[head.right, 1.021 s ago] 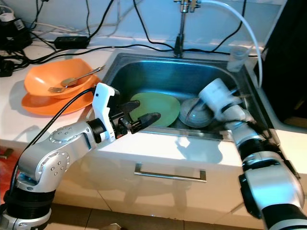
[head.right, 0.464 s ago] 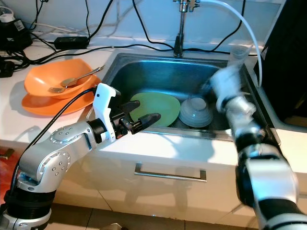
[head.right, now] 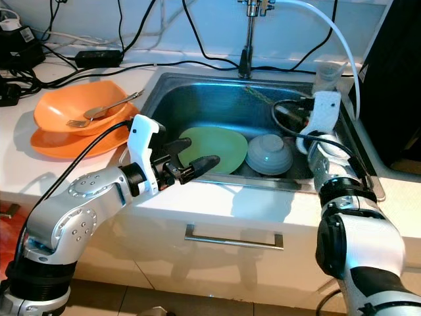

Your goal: Kitchen organization

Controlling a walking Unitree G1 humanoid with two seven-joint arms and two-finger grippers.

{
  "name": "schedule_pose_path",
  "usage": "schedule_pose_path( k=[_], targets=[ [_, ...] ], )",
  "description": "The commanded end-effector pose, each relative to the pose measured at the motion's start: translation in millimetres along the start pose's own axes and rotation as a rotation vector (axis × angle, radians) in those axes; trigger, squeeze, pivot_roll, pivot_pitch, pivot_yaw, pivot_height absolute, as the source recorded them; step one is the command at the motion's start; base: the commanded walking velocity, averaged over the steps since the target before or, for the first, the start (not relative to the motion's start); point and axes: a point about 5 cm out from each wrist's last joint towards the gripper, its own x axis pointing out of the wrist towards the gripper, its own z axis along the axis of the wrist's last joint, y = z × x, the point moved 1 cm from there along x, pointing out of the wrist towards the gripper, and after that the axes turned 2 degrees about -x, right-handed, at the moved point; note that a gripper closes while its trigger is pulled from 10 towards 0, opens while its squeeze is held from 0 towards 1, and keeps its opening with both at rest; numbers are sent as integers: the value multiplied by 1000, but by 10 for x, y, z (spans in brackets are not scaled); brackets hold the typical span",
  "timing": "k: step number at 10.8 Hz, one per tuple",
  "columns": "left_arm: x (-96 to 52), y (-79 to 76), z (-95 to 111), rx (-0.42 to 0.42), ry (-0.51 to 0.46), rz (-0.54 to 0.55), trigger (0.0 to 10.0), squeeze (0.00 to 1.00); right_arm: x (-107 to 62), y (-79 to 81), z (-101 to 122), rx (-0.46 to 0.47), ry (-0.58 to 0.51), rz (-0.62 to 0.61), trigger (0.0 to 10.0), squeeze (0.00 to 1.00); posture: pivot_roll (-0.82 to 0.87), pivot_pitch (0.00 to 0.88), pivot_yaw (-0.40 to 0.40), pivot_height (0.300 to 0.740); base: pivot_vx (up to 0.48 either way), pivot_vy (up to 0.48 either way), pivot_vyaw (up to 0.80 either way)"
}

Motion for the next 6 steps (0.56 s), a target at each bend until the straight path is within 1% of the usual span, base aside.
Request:
schedule_pose_path(
  k=[1, 2, 3, 4, 5, 6],
  targets=[
    [13, -12, 3, 15, 4, -17, 10000, 1000, 30, 118, 14, -85, 3, 49, 10000, 1000, 73, 0, 32, 740, 0, 0, 0],
    [15, -10, 1, 16, 5, -16, 10000, 1000, 42, 97, 101, 94, -51, 19, 10000, 1000, 73, 0, 32, 740, 0, 0, 0],
    [17, -10, 0, 16, 4, -15, 10000, 1000, 39, 100, 31, 120, -2, 28, 10000, 1000, 73, 0, 32, 740, 0, 0, 0],
    [18, -13, -5, 16, 5, -16, 10000, 1000, 10, 239, -238, -163, 167, 178, 10000, 1000, 73, 0, 32, 740, 0, 0, 0],
    [18, -13, -6, 17, 6, -16, 10000, 1000, 6, 296, -254, -201, 168, 236, 10000, 1000, 73, 0, 32, 740, 0, 0, 0],
    [12, 1, -9, 18, 7, -11, 10000, 1000, 14, 37, -116, 8, 116, -21, 10000, 1000, 77, 0, 28, 740, 0, 0, 0]
  ],
)
